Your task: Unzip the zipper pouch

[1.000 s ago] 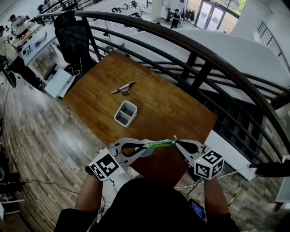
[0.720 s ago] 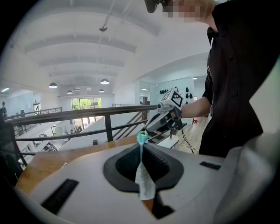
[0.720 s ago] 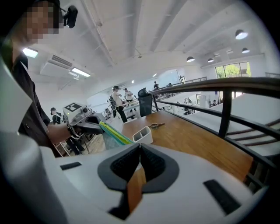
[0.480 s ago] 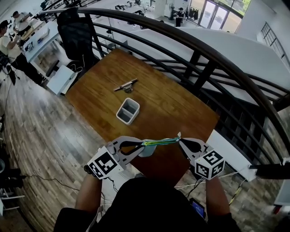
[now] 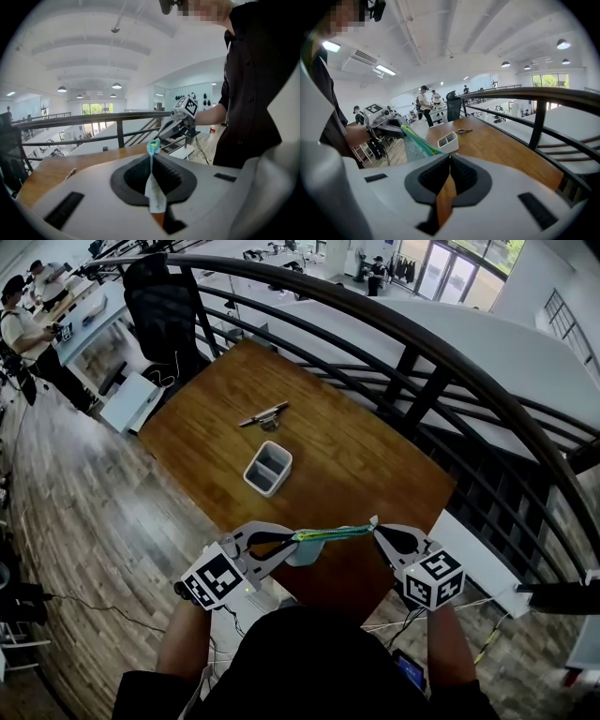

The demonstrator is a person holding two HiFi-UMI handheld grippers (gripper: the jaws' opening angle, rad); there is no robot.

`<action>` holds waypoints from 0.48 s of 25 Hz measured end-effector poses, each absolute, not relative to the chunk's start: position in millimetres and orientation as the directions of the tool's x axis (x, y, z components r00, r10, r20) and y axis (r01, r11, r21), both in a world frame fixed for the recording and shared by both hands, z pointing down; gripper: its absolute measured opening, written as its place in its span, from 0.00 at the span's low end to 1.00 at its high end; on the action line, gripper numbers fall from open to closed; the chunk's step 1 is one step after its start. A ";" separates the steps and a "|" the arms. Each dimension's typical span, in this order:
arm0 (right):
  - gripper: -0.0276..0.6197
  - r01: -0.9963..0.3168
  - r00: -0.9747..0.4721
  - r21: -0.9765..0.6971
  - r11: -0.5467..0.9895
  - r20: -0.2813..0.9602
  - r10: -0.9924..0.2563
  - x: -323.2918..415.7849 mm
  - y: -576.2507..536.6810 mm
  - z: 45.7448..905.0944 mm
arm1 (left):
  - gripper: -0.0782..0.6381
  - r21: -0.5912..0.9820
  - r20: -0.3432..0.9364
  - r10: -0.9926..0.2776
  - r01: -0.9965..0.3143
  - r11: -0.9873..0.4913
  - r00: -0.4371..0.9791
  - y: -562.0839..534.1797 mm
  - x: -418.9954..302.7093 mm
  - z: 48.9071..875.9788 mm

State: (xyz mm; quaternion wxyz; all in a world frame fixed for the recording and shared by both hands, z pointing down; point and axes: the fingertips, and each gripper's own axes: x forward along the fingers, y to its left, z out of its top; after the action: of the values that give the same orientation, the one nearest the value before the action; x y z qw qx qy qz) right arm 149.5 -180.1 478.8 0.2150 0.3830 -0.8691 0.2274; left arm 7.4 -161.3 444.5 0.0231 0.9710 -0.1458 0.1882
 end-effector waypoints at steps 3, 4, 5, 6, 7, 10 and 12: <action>0.05 -0.773 -0.601 -0.223 0.594 0.557 -0.573 151.7 -181.7 481.6 | 0.14 -0.009 0.374 -0.276 -0.294 -0.956 0.885 -162.5 7.7 446.5; 0.05 -0.775 -0.599 -0.222 0.592 0.557 -0.575 151.8 -181.7 481.5 | 0.14 -0.008 0.374 -0.276 -0.295 -0.955 0.885 -162.5 7.5 446.7; 0.05 -0.777 -0.596 -0.219 0.591 0.559 -0.576 151.8 -181.5 481.3 | 0.14 -0.006 0.374 -0.277 -0.296 -0.955 0.885 -162.2 7.0 446.9; 0.05 -0.779 -0.592 -0.213 0.590 0.561 -0.579 151.9 -181.2 481.4 | 0.14 -0.005 0.375 -0.277 -0.297 -0.955 0.885 -161.7 6.6 447.3; 0.05 -0.781 -0.587 -0.208 0.588 0.564 -0.581 152.5 -180.8 481.9 | 0.14 -0.003 0.376 -0.277 -0.298 -0.955 0.884 -161.1 6.6 448.0; 0.05 -0.788 -0.582 -0.211 0.579 0.562 -0.587 154.7 -180.7 482.6 | 0.14 0.004 0.376 -0.275 -0.299 -0.954 0.885 -161.1 8.2 449.6; 0.05 -0.790 -0.584 -0.219 0.573 0.553 -0.594 154.6 -182.4 481.9 | 0.14 0.008 0.373 -0.279 -0.303 -0.953 0.885 -164.1 7.8 450.2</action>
State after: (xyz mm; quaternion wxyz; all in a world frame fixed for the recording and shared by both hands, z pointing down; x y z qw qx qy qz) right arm 154.6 -182.4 481.9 0.2151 0.4018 -0.8605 0.2277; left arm 7.8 -164.1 450.2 0.0328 0.9703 -0.1499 0.1870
